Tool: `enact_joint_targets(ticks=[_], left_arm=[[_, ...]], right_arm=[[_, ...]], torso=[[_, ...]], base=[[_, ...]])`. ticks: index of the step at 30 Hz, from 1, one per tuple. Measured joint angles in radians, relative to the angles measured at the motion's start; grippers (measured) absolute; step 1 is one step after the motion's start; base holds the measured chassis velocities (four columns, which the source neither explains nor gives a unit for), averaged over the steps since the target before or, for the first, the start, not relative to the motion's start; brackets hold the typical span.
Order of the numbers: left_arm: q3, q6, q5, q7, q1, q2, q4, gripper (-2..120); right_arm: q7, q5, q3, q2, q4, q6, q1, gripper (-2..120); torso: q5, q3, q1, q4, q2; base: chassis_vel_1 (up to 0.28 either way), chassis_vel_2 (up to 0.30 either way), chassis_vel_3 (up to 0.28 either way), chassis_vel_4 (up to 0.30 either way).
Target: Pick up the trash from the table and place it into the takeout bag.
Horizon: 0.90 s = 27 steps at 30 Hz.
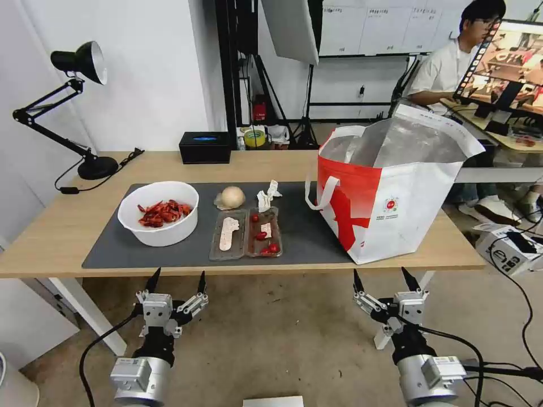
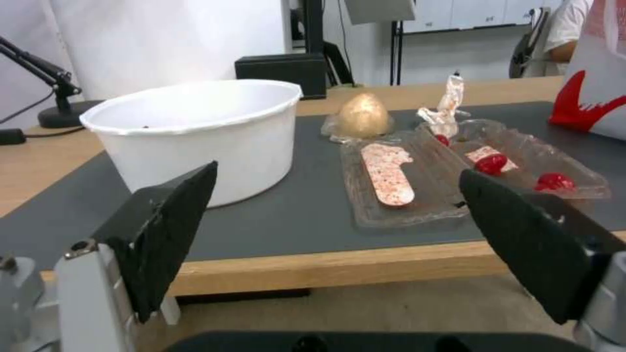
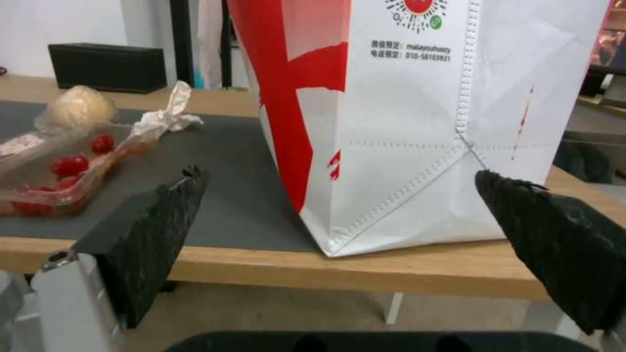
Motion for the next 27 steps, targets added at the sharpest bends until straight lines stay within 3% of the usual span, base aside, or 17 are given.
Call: enact_joint_targets(ticks=[5,12,13,14,21,27], left_arm=[[0.015,0.066,-0.053,-0.046,-0.013,0.009,-0.005,100],[0.068,0.296,-0.238,-0.21,-0.062,0.041,-0.029,100],[0.068,0.296,-0.238,-0.21,-0.062,0.041,-0.029,100],[0.081,0.333,-0.285,-0.237,-0.074,0.049,-0.032,100],[0.092,0.331,-0.322,-0.242,-0.086,0.05,-0.031,100],[0.091,0.323,-0.326,-0.242,-0.09,0.051,-0.031,100]], right_arm=[[0.0,0.012,0.001,-0.013,0.0,-0.022,0.005,100],[-0.005,0.117,0.019,-0.121,0.014,-0.218,0.058,100],[-0.005,0.117,0.019,-0.121,0.014,-0.218,0.058,100],[-0.007,0.149,0.024,-0.153,0.019,-0.276,0.073,100],[-0.013,0.261,0.039,-0.258,0.031,-0.452,0.128,100],[-0.012,0.321,0.04,-0.297,0.027,-0.475,0.161,100]], torso=[[0.0,0.0,0.0,0.0001,0.0],[0.0,0.0,0.0,0.0001,0.0],[0.0,0.0,0.0,0.0001,0.0],[0.0,0.0,0.0,0.0001,0.0],[0.0002,0.0,0.0,-0.0004,0.0],[0.0002,0.0,0.0,0.0,0.0]], base=[[0.0,0.0,0.0,0.0],[0.0,0.0,0.0,0.0],[0.0,0.0,0.0,0.0],[0.0,0.0,0.0,0.0],[0.0,0.0,0.0,0.0],[0.0,0.0,0.0,0.0]])
